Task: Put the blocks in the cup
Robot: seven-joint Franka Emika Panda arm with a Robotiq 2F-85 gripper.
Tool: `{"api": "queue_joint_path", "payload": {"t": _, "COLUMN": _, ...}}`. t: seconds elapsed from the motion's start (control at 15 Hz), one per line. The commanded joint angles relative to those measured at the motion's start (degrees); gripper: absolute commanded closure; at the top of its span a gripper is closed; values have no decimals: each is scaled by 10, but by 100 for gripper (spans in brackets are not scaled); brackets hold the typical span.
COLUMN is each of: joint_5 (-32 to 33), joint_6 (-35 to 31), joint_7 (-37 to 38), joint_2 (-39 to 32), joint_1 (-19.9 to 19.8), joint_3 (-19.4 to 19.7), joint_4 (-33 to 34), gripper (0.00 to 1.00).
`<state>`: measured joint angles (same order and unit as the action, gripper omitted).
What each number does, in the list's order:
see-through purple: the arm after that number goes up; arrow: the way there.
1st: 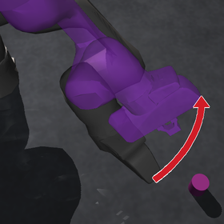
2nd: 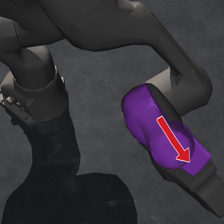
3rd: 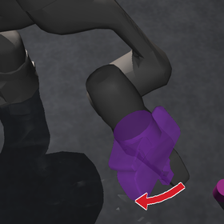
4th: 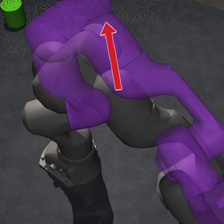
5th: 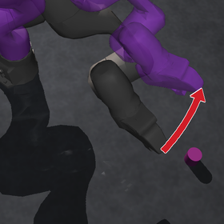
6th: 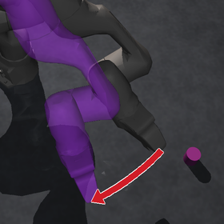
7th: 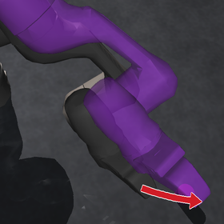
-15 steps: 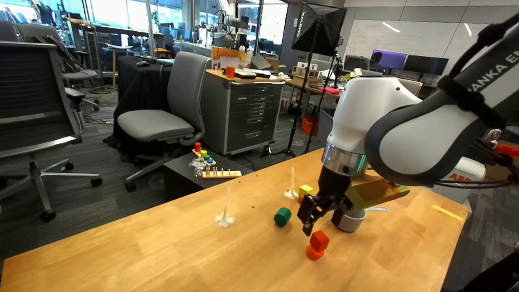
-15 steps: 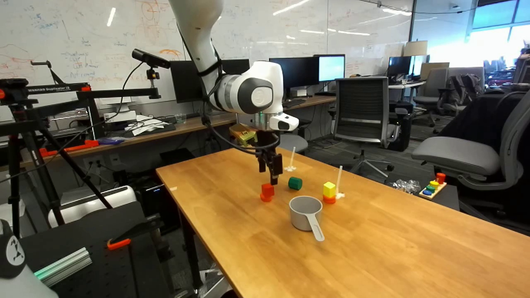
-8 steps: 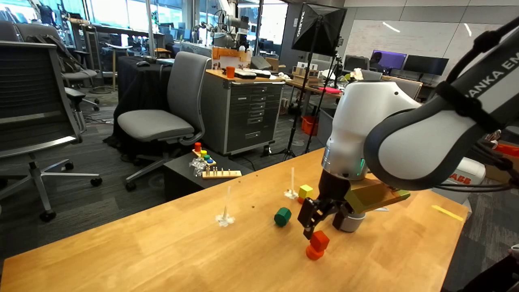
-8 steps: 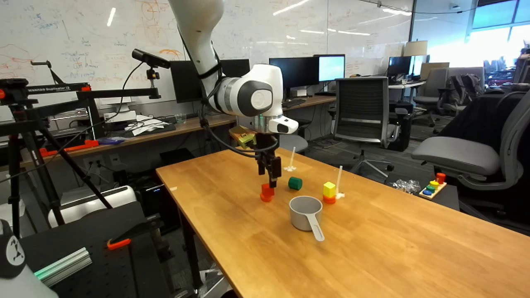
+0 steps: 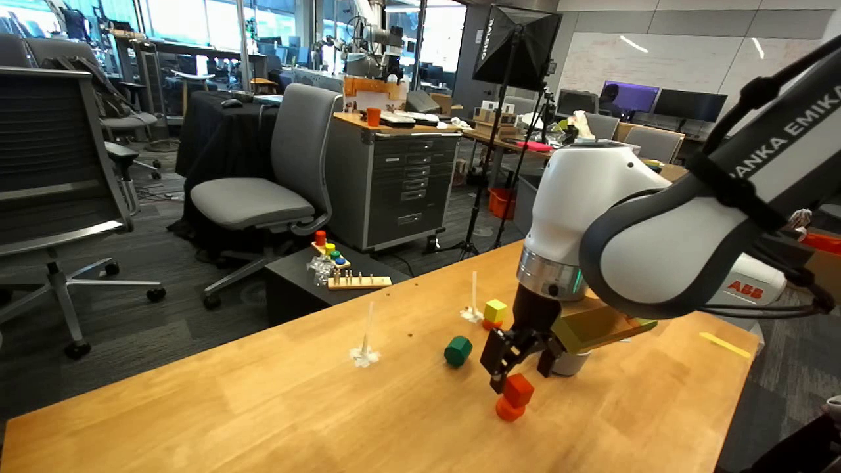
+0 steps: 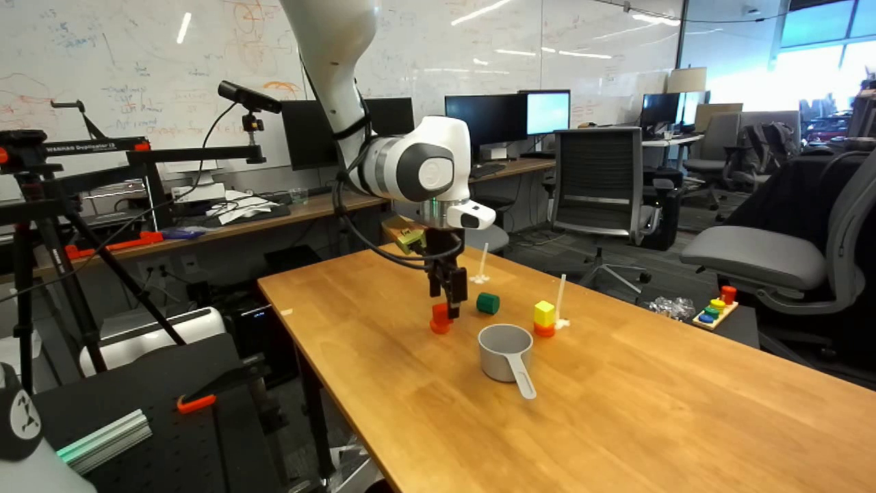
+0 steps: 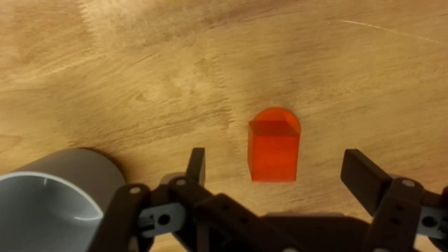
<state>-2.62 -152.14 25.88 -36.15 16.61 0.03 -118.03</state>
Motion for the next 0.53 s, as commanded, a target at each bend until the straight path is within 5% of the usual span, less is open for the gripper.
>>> {"api": "queue_joint_path", "payload": {"t": 0.0, "joint_5": 5, "joint_6": 7, "joint_7": 8, "joint_2": -11, "joint_1": 13, "joint_3": 8, "joint_4": 21, "gripper": 25}}
{"api": "queue_joint_path", "payload": {"t": 0.13, "joint_5": 4, "joint_6": 7, "joint_7": 10, "joint_2": -13, "joint_1": 14, "joint_3": 9, "joint_4": 22, "gripper": 32}}
{"api": "queue_joint_path", "payload": {"t": 0.47, "joint_5": 0, "joint_6": 5, "joint_7": 9, "joint_2": -14, "joint_1": 12, "joint_3": 8, "joint_4": 22, "gripper": 74}}
